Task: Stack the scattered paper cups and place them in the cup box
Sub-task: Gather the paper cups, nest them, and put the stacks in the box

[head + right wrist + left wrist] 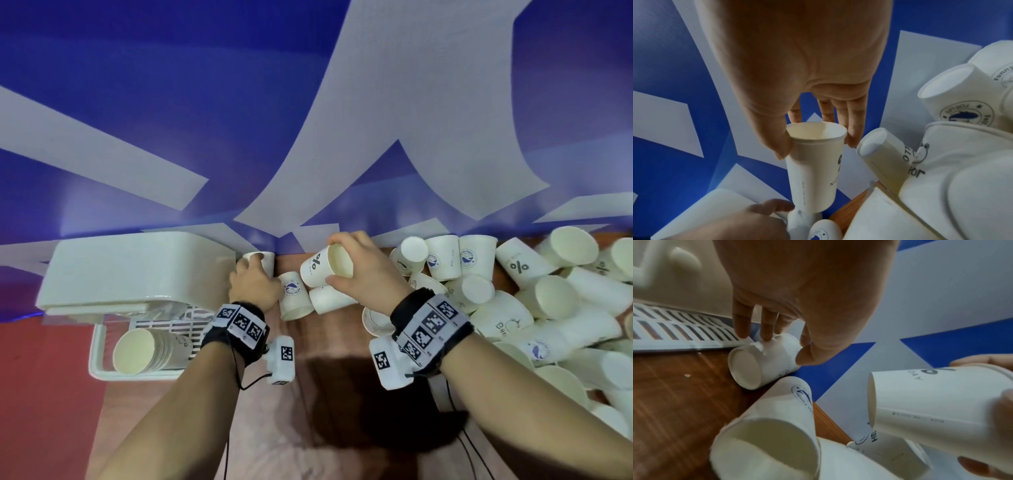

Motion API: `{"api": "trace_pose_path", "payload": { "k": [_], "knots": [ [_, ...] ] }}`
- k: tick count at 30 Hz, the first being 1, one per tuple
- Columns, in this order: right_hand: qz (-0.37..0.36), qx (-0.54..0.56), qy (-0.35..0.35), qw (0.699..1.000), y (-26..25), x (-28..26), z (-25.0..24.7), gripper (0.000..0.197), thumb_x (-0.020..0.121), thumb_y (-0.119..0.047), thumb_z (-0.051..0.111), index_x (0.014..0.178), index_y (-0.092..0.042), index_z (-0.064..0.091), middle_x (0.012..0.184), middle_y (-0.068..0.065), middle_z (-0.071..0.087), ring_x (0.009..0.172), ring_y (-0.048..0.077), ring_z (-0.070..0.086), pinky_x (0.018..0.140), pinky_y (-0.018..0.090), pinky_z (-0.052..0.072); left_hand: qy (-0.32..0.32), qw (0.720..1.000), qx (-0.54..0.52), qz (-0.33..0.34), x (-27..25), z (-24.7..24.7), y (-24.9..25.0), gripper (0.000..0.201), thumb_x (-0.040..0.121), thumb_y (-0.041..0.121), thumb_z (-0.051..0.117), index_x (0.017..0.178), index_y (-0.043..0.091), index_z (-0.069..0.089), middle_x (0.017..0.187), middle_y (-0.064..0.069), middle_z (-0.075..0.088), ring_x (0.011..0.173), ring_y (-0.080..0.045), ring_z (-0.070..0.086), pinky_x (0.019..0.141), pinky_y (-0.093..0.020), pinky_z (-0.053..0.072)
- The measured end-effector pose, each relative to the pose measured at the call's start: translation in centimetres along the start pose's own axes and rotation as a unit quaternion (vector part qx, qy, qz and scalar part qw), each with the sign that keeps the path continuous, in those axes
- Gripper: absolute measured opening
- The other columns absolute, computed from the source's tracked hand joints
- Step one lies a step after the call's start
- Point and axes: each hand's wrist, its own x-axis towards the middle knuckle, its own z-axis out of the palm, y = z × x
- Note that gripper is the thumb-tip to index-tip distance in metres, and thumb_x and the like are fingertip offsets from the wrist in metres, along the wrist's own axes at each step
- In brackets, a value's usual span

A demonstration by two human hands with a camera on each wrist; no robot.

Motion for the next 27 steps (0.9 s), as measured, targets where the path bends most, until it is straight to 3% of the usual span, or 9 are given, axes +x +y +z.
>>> {"api": "trace_pose_path", "payload": {
  "k": [4, 8, 13, 18, 23, 27],
  "knots": [
    [-0.005, 0.009, 0.000, 1.000, 0.4, 0.0, 0.5, 0.055, 0.077, -0.030, 0.075, 0.125, -0.034, 0.047, 0.120, -0.008, 0.045, 0.106, 0.015, 0.052, 0.087, 0.032, 0.043, -0.009, 1.000, 0.002, -0.003, 0.1, 0.4, -0.1, 0.078, 0.082, 0.024, 0.056, 0.152, 0.026, 0.020, 0.147, -0.018, 0.036, 0.128, -0.042, 0.036, 0.110, -0.046, 0.030],
    [0.000, 0.008, -0.001, 1.000, 0.8, -0.3, 0.3, 0.055, 0.077, -0.030, 0.075, 0.124, -0.035, 0.047, 0.121, -0.009, 0.045, 0.103, 0.015, 0.054, 0.090, 0.035, 0.045, -0.033, 0.999, 0.021, -0.008, 0.4, 0.5, 0.1, 0.083, 0.083, 0.027, 0.056, 0.154, 0.034, 0.013, 0.145, -0.019, 0.035, 0.131, -0.043, 0.036, 0.111, -0.049, 0.033],
    [0.004, 0.016, 0.018, 1.000, 1.3, -0.4, 0.0, 0.055, 0.076, -0.028, 0.076, 0.124, -0.033, 0.050, 0.120, -0.008, 0.046, 0.101, 0.016, 0.055, 0.092, 0.036, 0.046, -0.044, 0.999, -0.007, -0.021, 0.3, 1.1, 0.0, 0.065, 0.081, 0.033, 0.056, 0.138, 0.031, 0.027, 0.131, -0.019, 0.047, 0.118, -0.042, 0.049, 0.103, -0.052, 0.041],
    [0.004, 0.015, 0.020, 1.000, 1.0, -0.8, -0.1, 0.054, 0.076, -0.029, 0.076, 0.123, -0.034, 0.049, 0.120, -0.008, 0.047, 0.099, 0.019, 0.057, 0.091, 0.037, 0.046, 0.003, 0.999, -0.036, -0.019, -0.6, 1.7, 0.1, 0.040, 0.086, 0.029, 0.061, 0.114, 0.012, 0.038, 0.117, -0.020, 0.054, 0.103, -0.040, 0.055, 0.082, -0.039, 0.040],
    [0.013, 0.022, 0.022, 0.999, 0.2, -1.6, -0.9, 0.056, 0.078, -0.030, 0.075, 0.128, -0.034, 0.048, 0.122, -0.006, 0.046, 0.104, 0.019, 0.056, 0.094, 0.037, 0.045, 0.041, 0.997, -0.065, 0.005, -2.1, 0.6, 0.3, 0.035, 0.082, 0.027, 0.060, 0.109, 0.007, 0.049, 0.120, -0.014, 0.046, 0.105, -0.037, 0.056, 0.094, -0.043, 0.045],
    [0.003, 0.011, 0.023, 1.000, -1.0, -2.8, -2.0, 0.063, 0.082, -0.034, 0.073, 0.138, -0.034, 0.044, 0.124, -0.002, 0.045, 0.107, 0.017, 0.054, 0.092, 0.028, 0.041, 0.075, 0.991, -0.109, 0.030, -4.5, -1.2, 0.5, 0.046, 0.078, 0.032, 0.067, 0.116, 0.018, 0.045, 0.121, -0.008, 0.043, 0.098, -0.033, 0.058, 0.093, -0.046, 0.047]
  ]
}}
